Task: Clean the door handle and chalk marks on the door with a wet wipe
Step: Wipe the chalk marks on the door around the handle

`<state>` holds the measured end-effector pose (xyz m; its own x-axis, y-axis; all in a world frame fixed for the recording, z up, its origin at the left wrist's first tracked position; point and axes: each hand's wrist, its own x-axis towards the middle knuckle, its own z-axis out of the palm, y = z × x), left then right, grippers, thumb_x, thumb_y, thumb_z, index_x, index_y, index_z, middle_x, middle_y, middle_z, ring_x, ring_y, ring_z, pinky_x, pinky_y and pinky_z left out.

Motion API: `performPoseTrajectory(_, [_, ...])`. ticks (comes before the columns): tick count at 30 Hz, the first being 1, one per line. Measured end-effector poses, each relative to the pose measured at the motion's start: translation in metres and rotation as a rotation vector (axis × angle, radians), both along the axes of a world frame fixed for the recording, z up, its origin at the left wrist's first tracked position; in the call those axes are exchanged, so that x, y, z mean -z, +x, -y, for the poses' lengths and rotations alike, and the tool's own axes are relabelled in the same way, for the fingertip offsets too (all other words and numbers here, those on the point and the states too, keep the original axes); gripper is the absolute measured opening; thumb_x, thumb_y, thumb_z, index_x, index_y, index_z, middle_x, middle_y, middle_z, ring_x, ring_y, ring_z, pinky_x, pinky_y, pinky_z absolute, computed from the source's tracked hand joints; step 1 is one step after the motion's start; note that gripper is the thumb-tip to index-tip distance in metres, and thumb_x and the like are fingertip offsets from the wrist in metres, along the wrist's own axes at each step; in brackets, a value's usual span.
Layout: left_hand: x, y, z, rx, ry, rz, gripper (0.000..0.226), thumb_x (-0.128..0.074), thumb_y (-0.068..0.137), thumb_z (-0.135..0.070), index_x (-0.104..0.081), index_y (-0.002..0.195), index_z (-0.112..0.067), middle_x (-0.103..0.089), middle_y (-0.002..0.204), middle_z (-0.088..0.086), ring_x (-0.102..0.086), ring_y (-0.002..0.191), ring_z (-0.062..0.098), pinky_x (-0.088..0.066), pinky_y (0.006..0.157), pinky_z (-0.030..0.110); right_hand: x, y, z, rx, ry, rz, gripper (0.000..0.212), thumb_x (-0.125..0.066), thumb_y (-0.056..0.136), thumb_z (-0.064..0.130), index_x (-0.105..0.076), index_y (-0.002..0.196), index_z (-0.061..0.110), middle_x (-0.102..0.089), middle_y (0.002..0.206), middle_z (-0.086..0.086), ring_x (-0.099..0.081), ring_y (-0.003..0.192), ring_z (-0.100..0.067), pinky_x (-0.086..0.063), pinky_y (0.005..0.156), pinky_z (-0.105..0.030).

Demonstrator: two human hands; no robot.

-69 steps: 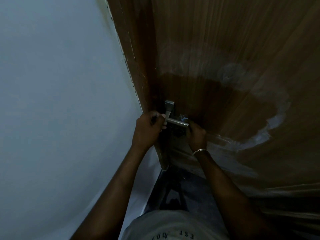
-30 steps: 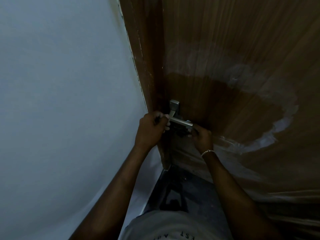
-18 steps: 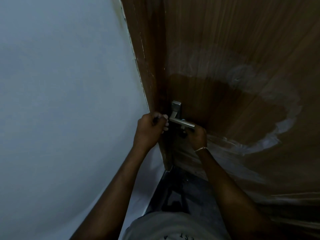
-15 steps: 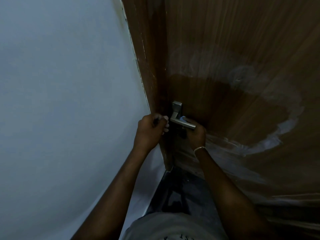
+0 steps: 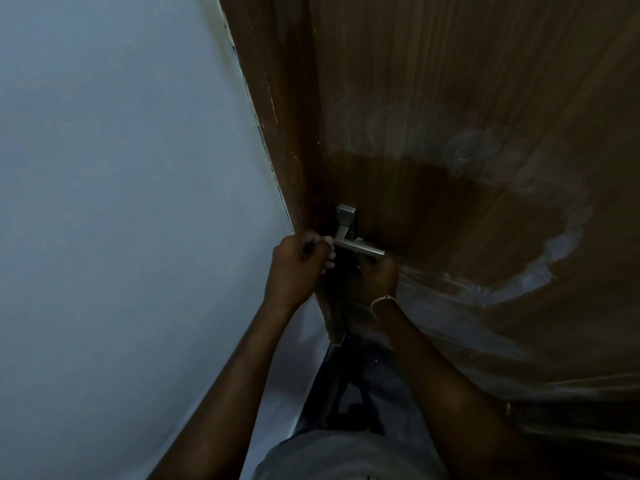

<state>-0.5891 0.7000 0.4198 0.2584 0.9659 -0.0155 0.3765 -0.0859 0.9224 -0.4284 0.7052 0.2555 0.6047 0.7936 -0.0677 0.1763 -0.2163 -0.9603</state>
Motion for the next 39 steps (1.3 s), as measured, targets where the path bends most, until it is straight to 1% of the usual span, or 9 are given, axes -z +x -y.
performPoseTrajectory(7, [0.003, -0.009, 0.0, -0.003, -0.009, 0.007, 0.021, -0.058, 0.099, -0.025, -0.071, 0.096, -0.01, -0.075, 0.085, 0.003, -0.074, 0.076, 0.014, -0.06, 0.07, 0.028, -0.01, -0.009, 0.004, 0.074, 0.067, 0.016, 0.018, -0.063, 0.092, 0.002, -0.068, 0.108, -0.005, -0.069, 0.099, -0.012, -0.061, 0.091, -0.015, -0.046, 0.074, -0.009])
performPoseTrajectory(10, [0.005, -0.011, -0.001, -0.004, 0.004, 0.002, 0.023, -0.057, 0.099, -0.025, -0.071, 0.094, -0.008, -0.075, 0.084, 0.002, -0.074, 0.074, 0.012, -0.059, 0.067, 0.024, 0.007, 0.007, 0.016, 0.207, 0.115, -0.013, 0.016, -0.064, 0.086, -0.006, -0.071, 0.099, 0.0, -0.068, 0.097, -0.005, -0.061, 0.09, -0.015, -0.051, 0.088, -0.024])
performPoseTrajectory(13, [0.006, -0.013, -0.001, -0.009, 0.015, 0.01, 0.023, -0.057, 0.1, -0.025, -0.07, 0.094, -0.008, -0.075, 0.083, 0.002, -0.074, 0.074, 0.011, -0.058, 0.065, 0.021, 0.014, 0.023, 0.023, 0.357, 0.173, -0.239, 0.019, -0.071, 0.077, -0.011, -0.069, 0.09, 0.004, -0.07, 0.086, -0.005, -0.065, 0.08, -0.02, -0.055, 0.082, -0.04])
performPoseTrajectory(17, [0.006, -0.013, -0.001, -0.011, 0.009, 0.024, 0.023, -0.057, 0.099, -0.026, -0.071, 0.094, -0.008, -0.075, 0.083, 0.002, -0.074, 0.074, 0.013, -0.058, 0.066, 0.023, 0.002, 0.009, 0.009, 0.364, 0.155, -0.211, 0.02, -0.073, 0.078, -0.006, -0.065, 0.086, 0.011, -0.07, 0.09, -0.009, -0.066, 0.083, -0.02, -0.054, 0.075, -0.021])
performPoseTrajectory(20, [0.005, -0.012, -0.001, 0.006, 0.019, 0.022, 0.023, -0.057, 0.099, -0.026, -0.071, 0.093, -0.009, -0.075, 0.082, 0.002, -0.074, 0.073, 0.013, -0.059, 0.067, 0.024, 0.014, 0.008, 0.006, 0.358, 0.085, -0.241, 0.031, -0.075, 0.077, -0.003, -0.063, 0.077, 0.025, -0.07, 0.083, -0.001, -0.068, 0.081, -0.021, -0.057, 0.077, -0.032])
performPoseTrajectory(27, [0.007, -0.008, 0.002, 0.034, 0.038, 0.02, 0.024, -0.057, 0.1, -0.025, -0.071, 0.095, -0.007, -0.074, 0.083, 0.0, -0.074, 0.073, 0.012, -0.058, 0.066, 0.021, -0.002, 0.033, 0.021, 0.649, 0.3, -0.91, 0.024, -0.063, 0.081, -0.019, -0.058, 0.079, 0.004, -0.066, 0.078, -0.012, -0.069, 0.061, -0.014, -0.058, 0.057, -0.021])
performPoseTrajectory(32, [0.005, -0.002, 0.008, 0.078, 0.02, 0.041, 0.023, -0.057, 0.1, -0.025, -0.07, 0.093, -0.007, -0.074, 0.084, 0.002, -0.074, 0.075, 0.014, -0.058, 0.067, 0.021, -0.01, 0.019, 0.011, 0.601, 0.183, -0.857, 0.026, -0.065, 0.08, -0.018, -0.056, 0.074, 0.005, -0.064, 0.083, -0.015, -0.067, 0.064, -0.02, -0.056, 0.051, -0.02])
performPoseTrajectory(36, [0.006, -0.005, 0.007, 0.078, 0.031, 0.05, 0.023, -0.057, 0.1, -0.025, -0.071, 0.094, -0.007, -0.074, 0.084, 0.002, -0.074, 0.075, 0.013, -0.058, 0.067, 0.022, -0.01, 0.048, 0.037, 0.509, -0.15, -0.751, 0.027, -0.055, 0.098, 0.014, -0.044, 0.078, 0.029, -0.053, 0.103, 0.003, -0.056, 0.069, -0.011, -0.047, 0.049, -0.006])
performPoseTrajectory(39, [0.004, -0.006, 0.004, 0.062, 0.026, 0.047, 0.024, -0.057, 0.1, -0.025, -0.071, 0.095, -0.006, -0.074, 0.083, 0.001, -0.073, 0.074, 0.013, -0.058, 0.066, 0.021, -0.014, 0.057, 0.044, 0.626, 0.044, -0.677, 0.017, -0.064, 0.09, 0.002, -0.056, 0.087, 0.017, -0.064, 0.107, -0.013, -0.066, 0.071, -0.014, -0.052, 0.05, -0.013])
